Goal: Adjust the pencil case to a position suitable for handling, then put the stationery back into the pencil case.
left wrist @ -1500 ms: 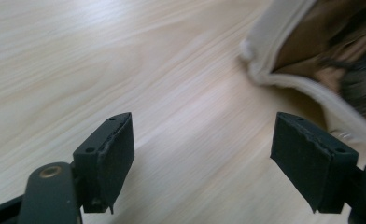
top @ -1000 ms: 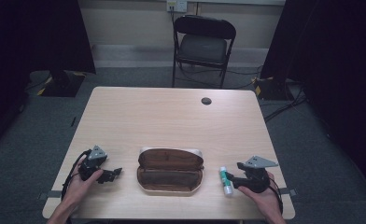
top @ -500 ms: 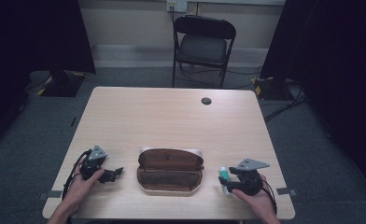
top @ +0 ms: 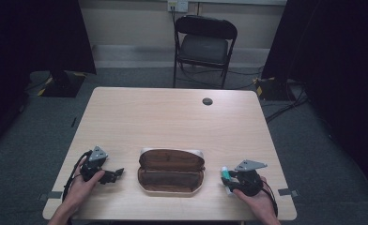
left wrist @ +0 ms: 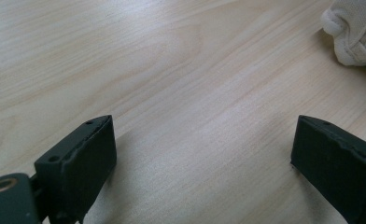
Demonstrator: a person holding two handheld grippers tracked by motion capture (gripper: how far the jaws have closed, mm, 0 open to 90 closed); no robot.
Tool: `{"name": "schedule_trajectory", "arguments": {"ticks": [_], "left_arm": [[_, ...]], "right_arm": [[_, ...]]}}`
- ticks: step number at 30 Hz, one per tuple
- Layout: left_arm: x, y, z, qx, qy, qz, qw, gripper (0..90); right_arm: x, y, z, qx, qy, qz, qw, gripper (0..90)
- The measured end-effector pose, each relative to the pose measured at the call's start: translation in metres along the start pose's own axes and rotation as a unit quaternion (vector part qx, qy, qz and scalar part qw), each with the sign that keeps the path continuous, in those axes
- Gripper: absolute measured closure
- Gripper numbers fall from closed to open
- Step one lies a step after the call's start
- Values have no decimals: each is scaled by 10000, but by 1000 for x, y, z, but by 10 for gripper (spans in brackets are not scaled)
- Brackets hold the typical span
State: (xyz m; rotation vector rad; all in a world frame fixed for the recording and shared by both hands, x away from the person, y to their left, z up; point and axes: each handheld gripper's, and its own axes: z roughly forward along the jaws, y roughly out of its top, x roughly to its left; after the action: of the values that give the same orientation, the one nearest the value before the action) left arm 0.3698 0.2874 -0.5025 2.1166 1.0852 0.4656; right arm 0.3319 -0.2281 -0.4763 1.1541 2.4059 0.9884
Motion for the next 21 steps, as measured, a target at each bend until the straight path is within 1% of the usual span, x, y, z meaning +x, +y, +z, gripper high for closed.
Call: {"name": "schedule_trajectory", "arguments": {"ticks": [1, 2, 4, 5, 6, 7, 10, 12, 13, 16, 21], "left_arm": [[0, 0, 0, 20, 11, 8, 10000, 64], [0, 0, 1, -31, -18, -22, 10000, 64], [0, 0, 0, 11, 3, 8, 10000, 64], [0, 0, 1, -29, -16, -24, 10000, 64], [0, 0, 0, -1, -5, 18, 10000, 62], [0, 0, 0, 7, -4, 30, 10000, 57], [0, 0, 1, 7, -3, 30, 10000, 55], [0, 0, 0, 8, -3, 30, 10000, 55], [0, 0, 1, 6, -3, 29, 10000, 55], [0, 0, 1, 7, -3, 30, 10000, 55], [0, 0, 0, 13, -7, 31, 10000, 55]], "right_arm": [[0, 1, 1, 34, 3, 1, 10000, 585], [0, 1, 2, 83, -15, 15, 10000, 594], [1, 2, 5, 171, -54, -41, 9998, 613], [1, 2, 6, 227, -79, -20, 9997, 638], [2, 2, 7, 238, -85, -13, 9997, 655], [1, 2, 7, 246, -106, -38, 9996, 656], [2, 4, 7, 301, -124, -13, 9995, 659], [2, 4, 7, 293, -30, 10, 9996, 660], [2, 4, 6, 257, 6, -18, 9997, 660], [0, 5, 1, 138, 165, 79, 9997, 661], [0, 7, -1, 172, 225, 106, 9995, 661]]}}
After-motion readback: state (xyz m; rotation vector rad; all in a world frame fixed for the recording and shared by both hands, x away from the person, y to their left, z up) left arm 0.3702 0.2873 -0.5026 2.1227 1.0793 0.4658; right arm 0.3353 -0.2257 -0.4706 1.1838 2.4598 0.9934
